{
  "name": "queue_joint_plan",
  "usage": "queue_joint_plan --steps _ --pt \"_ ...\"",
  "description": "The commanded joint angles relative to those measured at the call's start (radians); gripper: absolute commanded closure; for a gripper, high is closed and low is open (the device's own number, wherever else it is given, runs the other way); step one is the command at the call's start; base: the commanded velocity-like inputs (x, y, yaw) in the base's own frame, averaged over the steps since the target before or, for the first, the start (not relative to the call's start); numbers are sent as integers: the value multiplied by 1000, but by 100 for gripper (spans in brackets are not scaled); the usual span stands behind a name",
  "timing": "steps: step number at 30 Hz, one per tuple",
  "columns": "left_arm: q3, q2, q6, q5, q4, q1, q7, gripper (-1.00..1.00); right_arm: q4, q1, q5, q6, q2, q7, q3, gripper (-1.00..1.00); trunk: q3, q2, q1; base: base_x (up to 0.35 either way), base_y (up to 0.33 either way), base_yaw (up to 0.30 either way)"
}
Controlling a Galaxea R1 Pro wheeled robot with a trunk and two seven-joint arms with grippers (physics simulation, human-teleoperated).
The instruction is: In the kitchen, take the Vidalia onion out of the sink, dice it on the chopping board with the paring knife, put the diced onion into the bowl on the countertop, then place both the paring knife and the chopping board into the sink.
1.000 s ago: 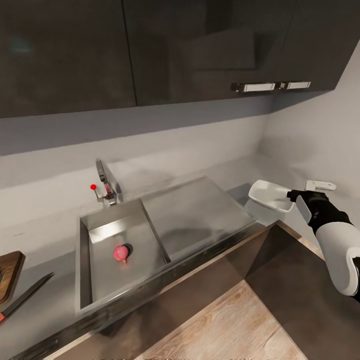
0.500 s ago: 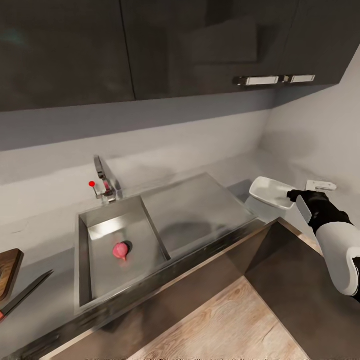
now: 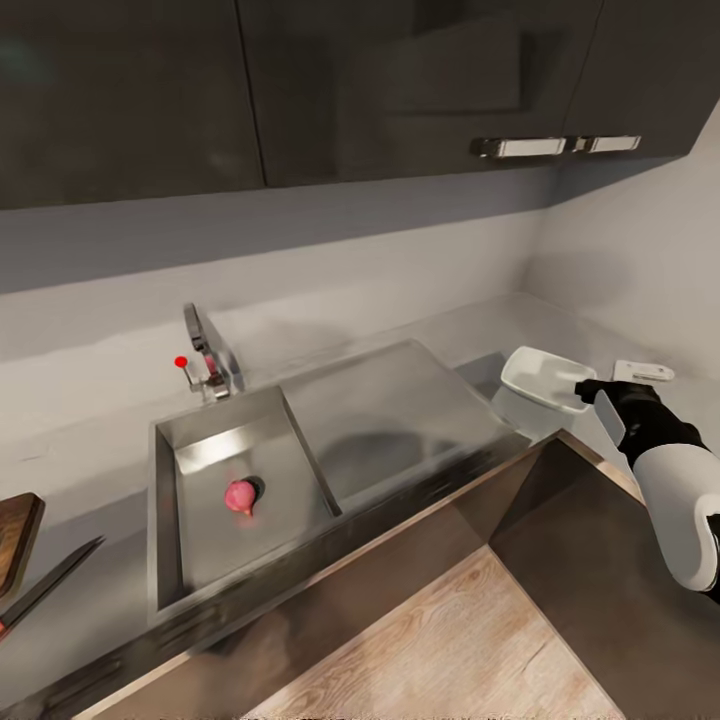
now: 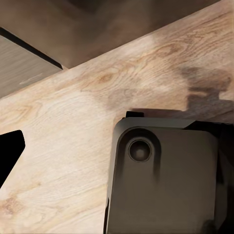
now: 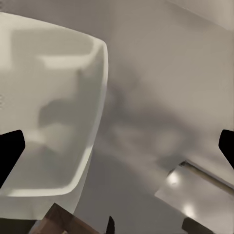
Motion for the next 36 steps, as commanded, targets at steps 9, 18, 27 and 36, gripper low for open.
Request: queue_joint_plan --steps 9,18,27,36 --pt "-1 0 -1 6 -2 0 0 -100 -2 0 1 7 -32 109 -129 -100 -16 -1 0 0 0 0" --pt "-1 0 -1 6 -2 0 0 -100 -2 0 2 7 -35 116 -141 -100 -25 -1 0 0 0 0" --pt "-1 0 -1 6 -2 0 0 -100 -2 0 2 6 -35 117 -142 -100 -25 -1 0 0 0 0" --pt "-1 0 -1 6 -2 0 0 -100 -2 0 2 6 -34 117 -142 -100 -28 -1 0 0 0 0"
